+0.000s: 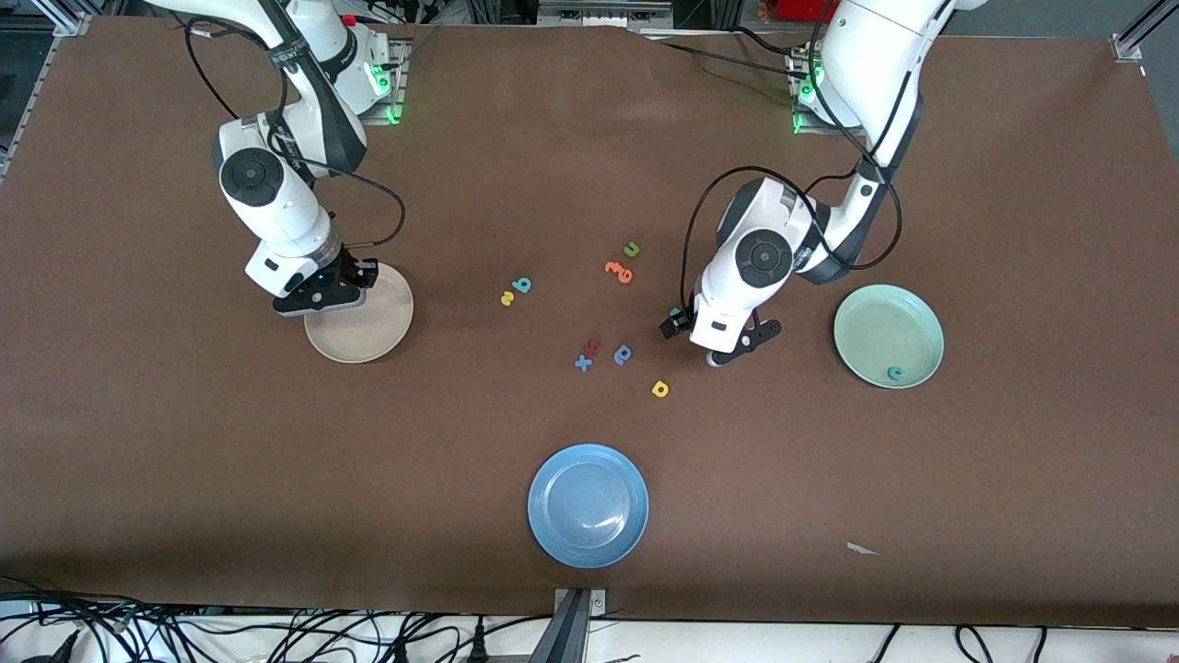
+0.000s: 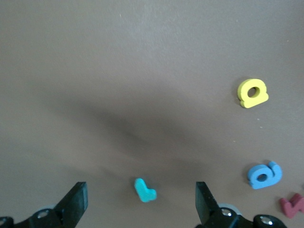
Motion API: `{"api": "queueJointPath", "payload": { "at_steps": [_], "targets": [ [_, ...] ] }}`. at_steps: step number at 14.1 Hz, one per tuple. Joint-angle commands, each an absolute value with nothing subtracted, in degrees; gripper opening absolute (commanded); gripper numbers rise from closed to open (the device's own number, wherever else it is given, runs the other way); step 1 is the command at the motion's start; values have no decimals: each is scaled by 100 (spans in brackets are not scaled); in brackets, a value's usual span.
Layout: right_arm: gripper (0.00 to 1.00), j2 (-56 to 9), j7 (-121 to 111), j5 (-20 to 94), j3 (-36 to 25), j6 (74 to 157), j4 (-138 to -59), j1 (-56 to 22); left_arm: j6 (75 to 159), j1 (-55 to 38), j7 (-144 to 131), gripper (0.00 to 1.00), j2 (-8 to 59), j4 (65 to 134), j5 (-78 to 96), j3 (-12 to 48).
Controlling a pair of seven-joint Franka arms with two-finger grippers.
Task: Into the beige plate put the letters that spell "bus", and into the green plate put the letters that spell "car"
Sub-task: 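Drop the c on the green plate while the right gripper drops the u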
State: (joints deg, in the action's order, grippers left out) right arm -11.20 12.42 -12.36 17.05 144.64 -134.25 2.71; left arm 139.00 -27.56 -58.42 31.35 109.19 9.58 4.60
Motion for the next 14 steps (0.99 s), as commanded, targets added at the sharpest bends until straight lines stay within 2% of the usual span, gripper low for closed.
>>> {"api": "queueJointPath", "payload": {
  "at_steps": [1,2,4,6,9,12,14],
  "targets": [
    [60,-1327,1257,-1222,1767,14572,-13333,281,14780,-3040,-6650,98,2936,11591,1046,378],
    [77,-1327,1257,-1204,1758,14572,-13333,273,14896,-3111,-6940,97,2927,11662,1028,369],
    [86,-1310,1274,-1187,1767,14563,-13333,272,14906,-3172,-7276,94,2918,11715,1002,378],
    [91,-1292,1274,-1187,1767,14555,-13333,273,14906,-3252,-7382,87,2883,11777,1002,369],
    [91,-1301,1545,-1152,1819,14537,-13333,272,14915,-3278,-7681,75,2883,11848,1002,360],
    [91,-1476,2563,-1107,2337,14607,-13272,220,14968,-3305,-7717,71,2944,11856,993,360],
    [98,-1695,3415,-1116,2661,14817,-13166,194,14968,-3287,-7717,65,2953,11848,950,352]
  ]
}}
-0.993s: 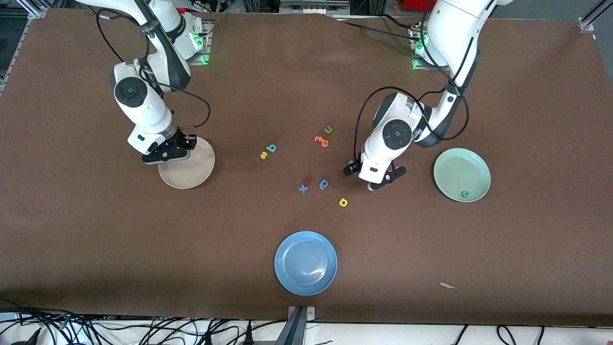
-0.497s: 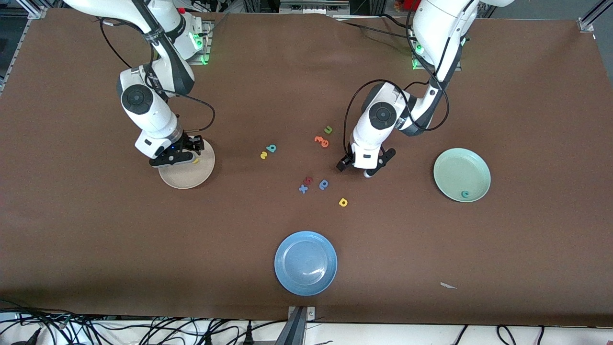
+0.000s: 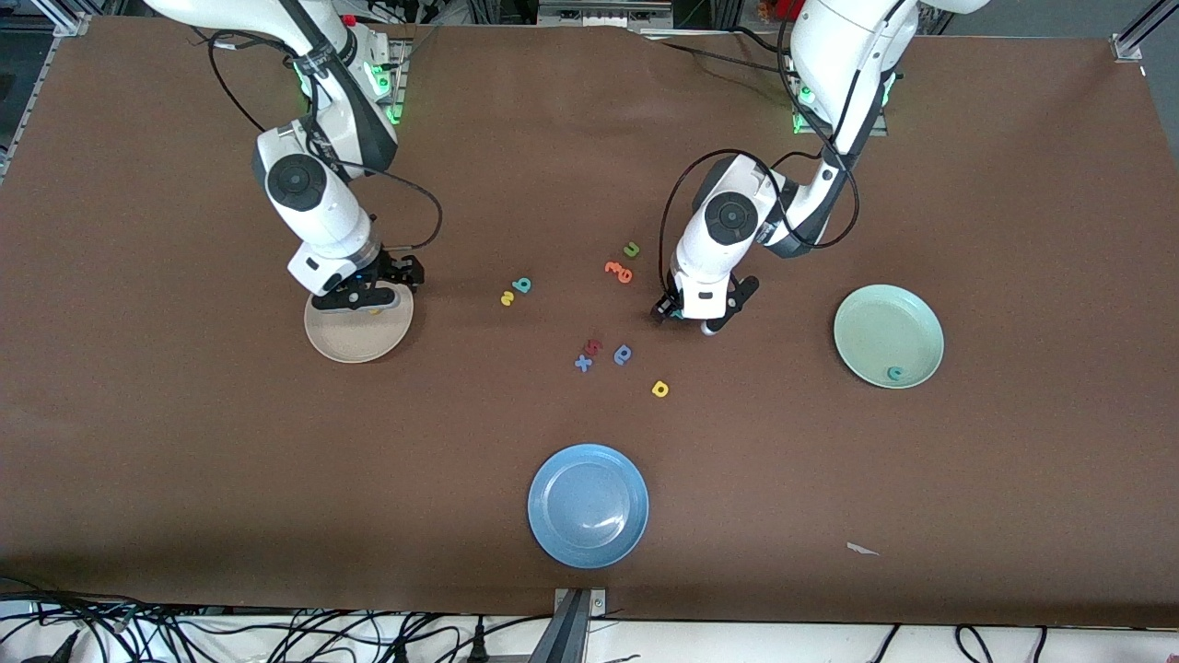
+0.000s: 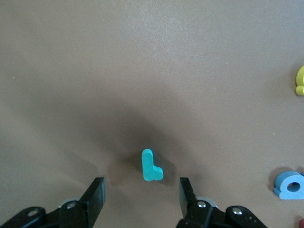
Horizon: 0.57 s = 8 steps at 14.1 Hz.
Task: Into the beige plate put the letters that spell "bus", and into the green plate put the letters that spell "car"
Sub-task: 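Grasp the teal l with the left gripper while the right gripper grasps the yellow 2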
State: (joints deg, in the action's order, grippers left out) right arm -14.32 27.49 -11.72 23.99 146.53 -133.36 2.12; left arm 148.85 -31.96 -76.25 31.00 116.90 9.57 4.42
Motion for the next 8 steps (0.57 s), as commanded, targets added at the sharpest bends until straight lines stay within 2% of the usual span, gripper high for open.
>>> {"api": "queueJointPath", "payload": {
  "at_steps": [1,4,8],
  "targets": [
    [98,-1801,3732,-1142,2698,14923,-13088,37,14968,-3287,-7725,63,2962,11848,941,352],
    [97,-2266,4602,-1177,2689,14941,-12562,-552,14976,-3287,-7726,46,2979,11848,932,343],
    [97,-2794,5142,-1230,2620,14941,-12024,-966,15116,-3287,-7813,39,3032,11848,932,325]
  ]
}}
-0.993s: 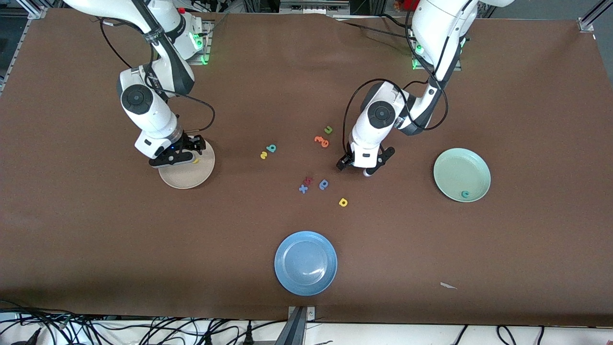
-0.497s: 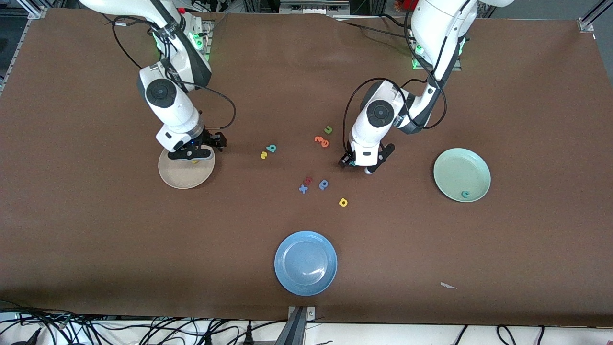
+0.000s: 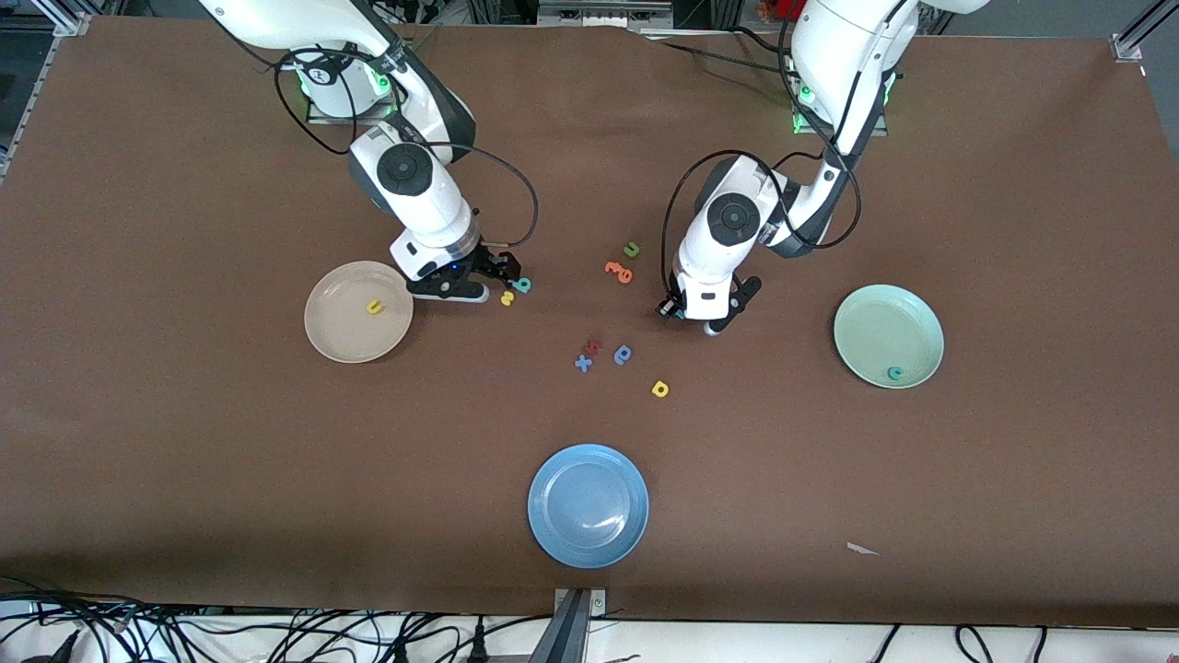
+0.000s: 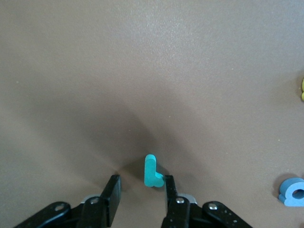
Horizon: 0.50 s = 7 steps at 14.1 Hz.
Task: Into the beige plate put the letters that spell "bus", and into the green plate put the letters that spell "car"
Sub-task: 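Grasp the teal l with the left gripper while the right gripper grasps the yellow 2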
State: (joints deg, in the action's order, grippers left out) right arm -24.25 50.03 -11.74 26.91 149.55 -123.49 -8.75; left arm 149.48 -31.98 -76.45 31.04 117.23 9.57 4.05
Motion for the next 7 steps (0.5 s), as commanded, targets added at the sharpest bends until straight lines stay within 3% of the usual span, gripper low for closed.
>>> {"api": "queueJointPath", "payload": {
  "at_steps": [1,7],
  "targets": [
    [97,-2925,5159,-1361,2506,14950,-11936,-1071,15143,-3287,-7822,38,3041,11848,923,325],
    [95,-3349,5458,-1854,1934,14950,-11575,-1608,15161,-3287,-7822,16,3076,11848,923,316]
  ]
}}
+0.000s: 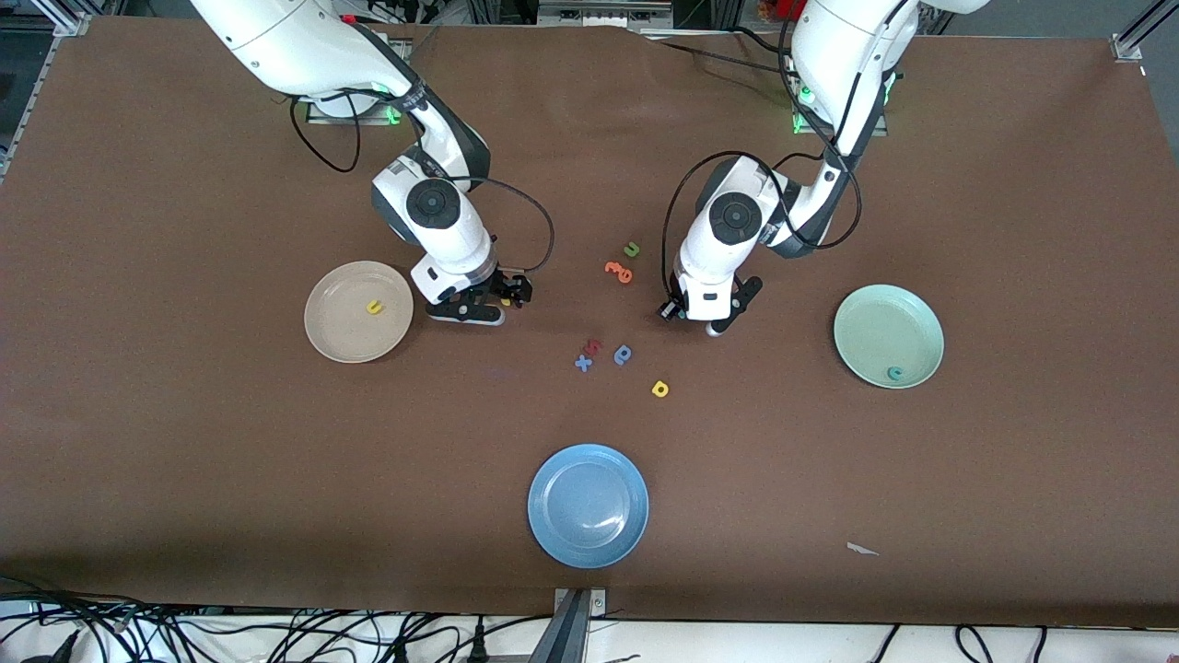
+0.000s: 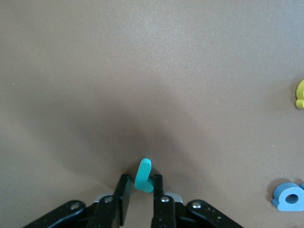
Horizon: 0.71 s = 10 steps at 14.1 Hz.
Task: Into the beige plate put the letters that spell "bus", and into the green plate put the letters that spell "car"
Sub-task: 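Grasp the teal l with the left gripper while the right gripper grasps the yellow 2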
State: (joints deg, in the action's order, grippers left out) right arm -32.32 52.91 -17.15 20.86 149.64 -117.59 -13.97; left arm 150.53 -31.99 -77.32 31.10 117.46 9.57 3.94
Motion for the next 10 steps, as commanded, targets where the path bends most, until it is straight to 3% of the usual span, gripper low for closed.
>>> {"api": "queueJointPath", "payload": {
  "at_steps": [1,6,10],
  "targets": [
    [94,-3349,5458,-1854,1907,14950,-11575,-1643,15161,-3296,-7822,15,3076,11848,923,316],
    [89,-3445,5581,-1925,1863,14959,-11584,-1740,15152,-3261,-7813,4,3067,11778,923,290],
    [65,-3463,5590,-1995,1846,15012,-11601,-1758,15074,-3252,-7743,0,3041,11707,897,220]
  ]
}}
